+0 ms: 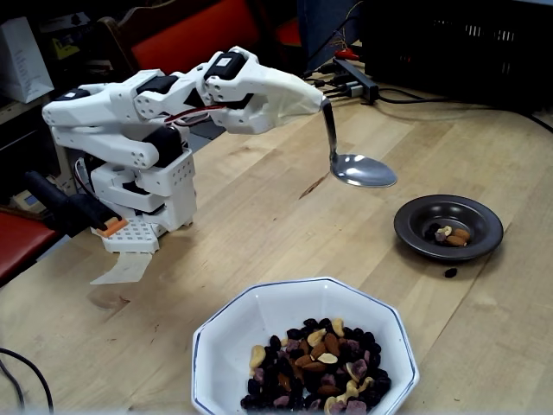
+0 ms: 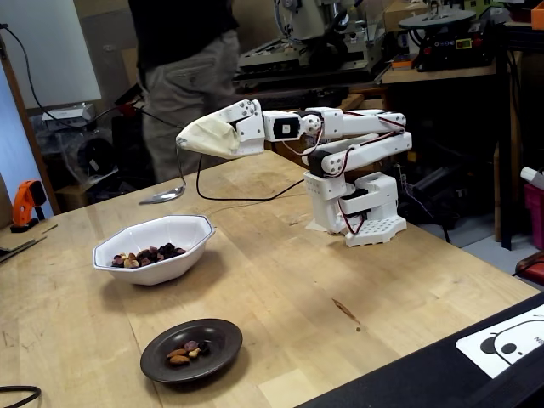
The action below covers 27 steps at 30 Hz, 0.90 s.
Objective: Use spoon to transfer food from the white bowl to brown plate
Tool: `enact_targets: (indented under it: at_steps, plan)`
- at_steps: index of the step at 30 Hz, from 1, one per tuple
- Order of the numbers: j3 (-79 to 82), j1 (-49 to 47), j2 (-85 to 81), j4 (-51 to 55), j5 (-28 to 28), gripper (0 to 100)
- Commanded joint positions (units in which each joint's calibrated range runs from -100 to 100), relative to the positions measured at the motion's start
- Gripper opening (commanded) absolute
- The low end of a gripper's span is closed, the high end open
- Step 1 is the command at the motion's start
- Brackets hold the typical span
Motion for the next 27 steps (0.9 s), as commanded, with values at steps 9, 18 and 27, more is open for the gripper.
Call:
enact_targets:
  at_steps: [9,18,27]
  plan:
    - [-34.0,0.3,28.8,-1.6,0.0,4]
    - [-40.3,0.6,38.7,-2.0,1.4,4]
    - [-40.1,1.2,39.8,-1.6,11.5,4]
